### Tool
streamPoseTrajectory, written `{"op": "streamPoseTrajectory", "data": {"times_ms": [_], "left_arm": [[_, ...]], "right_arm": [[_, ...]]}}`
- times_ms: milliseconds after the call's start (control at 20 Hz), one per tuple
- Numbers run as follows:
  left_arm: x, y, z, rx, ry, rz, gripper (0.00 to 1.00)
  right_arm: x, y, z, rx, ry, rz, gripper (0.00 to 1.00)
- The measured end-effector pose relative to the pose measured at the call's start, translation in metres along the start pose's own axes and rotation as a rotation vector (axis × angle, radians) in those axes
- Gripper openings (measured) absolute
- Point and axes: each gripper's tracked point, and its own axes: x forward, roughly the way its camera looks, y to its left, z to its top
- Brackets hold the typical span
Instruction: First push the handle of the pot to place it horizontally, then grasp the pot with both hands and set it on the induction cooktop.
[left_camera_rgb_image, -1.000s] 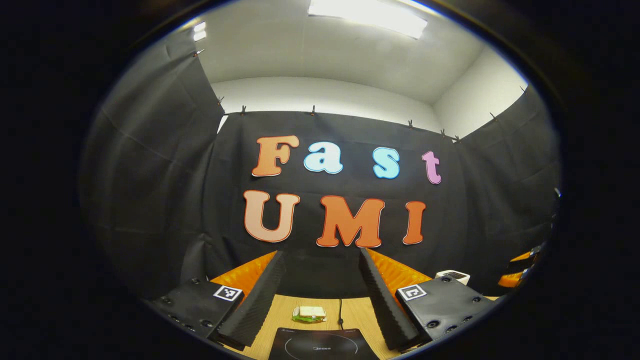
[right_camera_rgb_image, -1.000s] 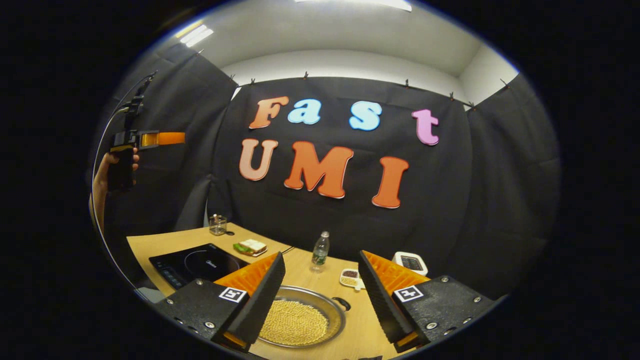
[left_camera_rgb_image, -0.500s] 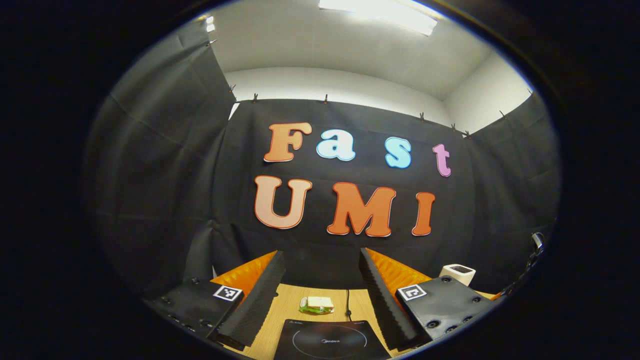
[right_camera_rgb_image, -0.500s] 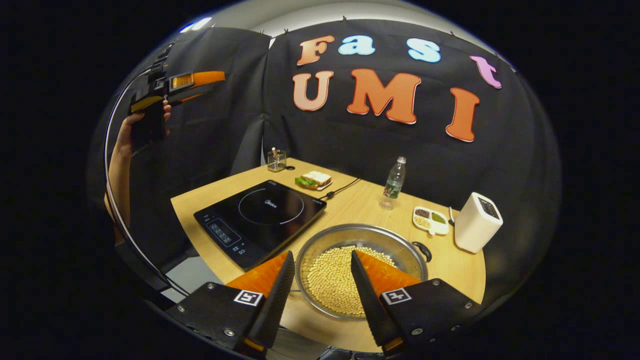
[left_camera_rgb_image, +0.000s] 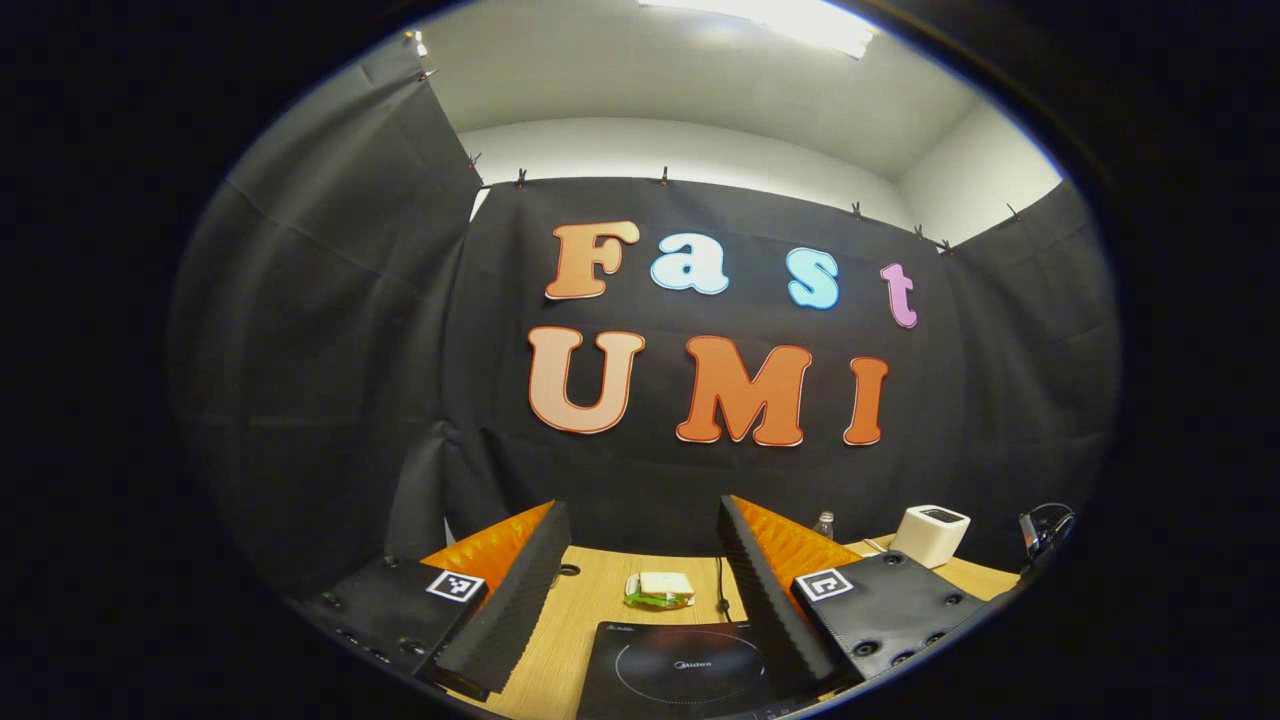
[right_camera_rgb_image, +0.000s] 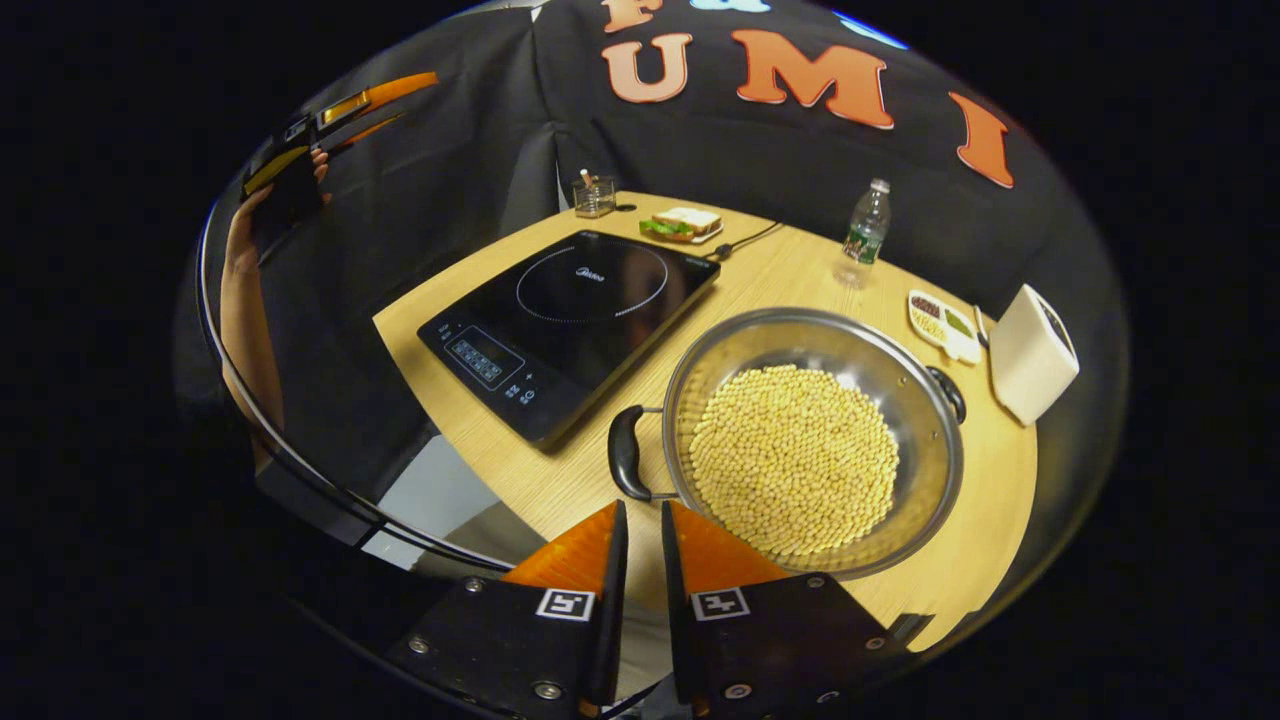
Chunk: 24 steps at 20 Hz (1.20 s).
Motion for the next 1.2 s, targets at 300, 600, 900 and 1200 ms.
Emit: {"op": "streamPoseTrajectory", "data": {"times_ms": [300,600,900,1200], "left_arm": [[-0.003,0.016,-0.015,-0.034,0.025,0.024,0.97],[-0.018,0.033,-0.013,-0.016,0.02,0.062,0.98],[-0.036,0.051,-0.007,0.023,0.004,0.102,0.97],[-0.048,0.068,-0.008,0.046,0.012,0.137,0.98]], "right_arm": [[0.022,0.011,-0.022,0.008,0.137,0.032,0.03],[0.042,0.011,-0.021,-0.018,0.191,0.024,0.0],[0.061,0.011,-0.015,-0.05,0.232,0.004,0.0],[0.076,0.014,0.005,0.063,0.238,0.039,0.0]]}}
